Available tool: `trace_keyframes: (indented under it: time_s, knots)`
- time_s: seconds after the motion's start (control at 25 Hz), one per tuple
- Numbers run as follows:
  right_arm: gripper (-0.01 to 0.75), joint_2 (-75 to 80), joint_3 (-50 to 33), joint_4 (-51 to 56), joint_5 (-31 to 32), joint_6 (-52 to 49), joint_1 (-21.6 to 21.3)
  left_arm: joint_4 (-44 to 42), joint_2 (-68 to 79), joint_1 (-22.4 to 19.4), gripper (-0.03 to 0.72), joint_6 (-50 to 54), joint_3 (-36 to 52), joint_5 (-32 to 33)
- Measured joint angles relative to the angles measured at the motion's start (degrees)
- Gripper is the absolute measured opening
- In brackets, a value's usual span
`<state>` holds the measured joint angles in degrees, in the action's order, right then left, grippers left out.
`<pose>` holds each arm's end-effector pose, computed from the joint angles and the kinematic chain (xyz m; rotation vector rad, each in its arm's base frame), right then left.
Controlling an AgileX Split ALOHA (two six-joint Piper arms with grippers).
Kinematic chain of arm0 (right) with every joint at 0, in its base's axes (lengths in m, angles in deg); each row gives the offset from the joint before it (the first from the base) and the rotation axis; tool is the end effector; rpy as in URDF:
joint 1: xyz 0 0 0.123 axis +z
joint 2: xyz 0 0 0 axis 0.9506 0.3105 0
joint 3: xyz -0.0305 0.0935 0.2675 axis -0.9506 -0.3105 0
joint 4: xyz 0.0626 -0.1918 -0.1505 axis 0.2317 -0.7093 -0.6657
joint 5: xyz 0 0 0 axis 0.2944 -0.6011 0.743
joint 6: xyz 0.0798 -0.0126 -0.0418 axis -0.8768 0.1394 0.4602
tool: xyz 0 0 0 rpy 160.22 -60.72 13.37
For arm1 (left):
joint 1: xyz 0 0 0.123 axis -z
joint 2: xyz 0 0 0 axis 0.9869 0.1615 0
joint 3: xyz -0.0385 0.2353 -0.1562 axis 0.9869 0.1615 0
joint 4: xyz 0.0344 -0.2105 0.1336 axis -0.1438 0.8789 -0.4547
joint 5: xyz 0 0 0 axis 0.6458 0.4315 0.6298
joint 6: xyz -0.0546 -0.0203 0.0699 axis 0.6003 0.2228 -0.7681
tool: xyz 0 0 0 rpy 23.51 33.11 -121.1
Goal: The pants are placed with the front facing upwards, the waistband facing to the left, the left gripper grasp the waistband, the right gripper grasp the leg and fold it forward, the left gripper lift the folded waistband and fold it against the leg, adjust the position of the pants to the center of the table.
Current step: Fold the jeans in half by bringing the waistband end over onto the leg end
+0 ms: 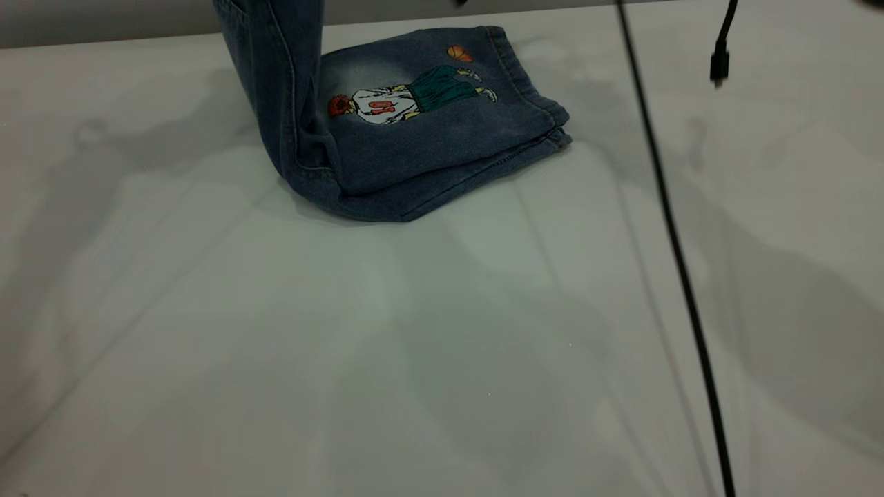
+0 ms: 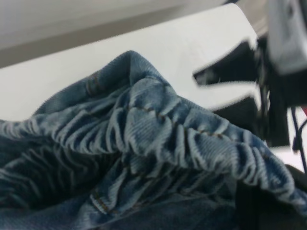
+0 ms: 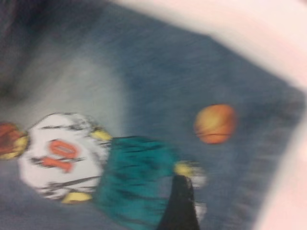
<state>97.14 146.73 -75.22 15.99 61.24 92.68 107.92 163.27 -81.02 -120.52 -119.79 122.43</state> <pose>0.5256 0.2142 0.1652 -0.7855 2.5076 0.2559 0.4643 -0.0675 0.2441 0.4777 2.2616 -1.0231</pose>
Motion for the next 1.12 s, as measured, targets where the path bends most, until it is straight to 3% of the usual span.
trace_keyframes:
  time_s: [0.2, 0.48, 0.76, 0.96, 1.12]
  knots:
    - [0.526, -1.95, 0.00, -0.45, 0.16, -0.27, -5.05, -0.94, 0.00, 3.41, 0.076, -0.04, 0.00, -0.29]
    - [0.526, -3.78, 0.00, -0.33, 0.68, -1.38, -11.40, -2.99, 2.33, 10.77, 0.076, -0.06, 0.00, -6.42]
    - [0.526, -3.78, 0.00, 0.84, 0.68, -1.42, -12.33, -2.84, 8.20, 17.33, 0.076, -2.24, 0.00, -14.88]
    - [0.526, -3.78, 0.00, 1.07, 0.68, -1.37, -12.28, -2.78, 11.84, 18.97, 0.079, -2.17, 0.00, -16.83]
    - [0.526, -3.78, 0.00, 1.09, 0.64, -1.37, -12.78, -2.78, 12.52, 18.99, 0.165, -2.09, 0.07, -19.89]
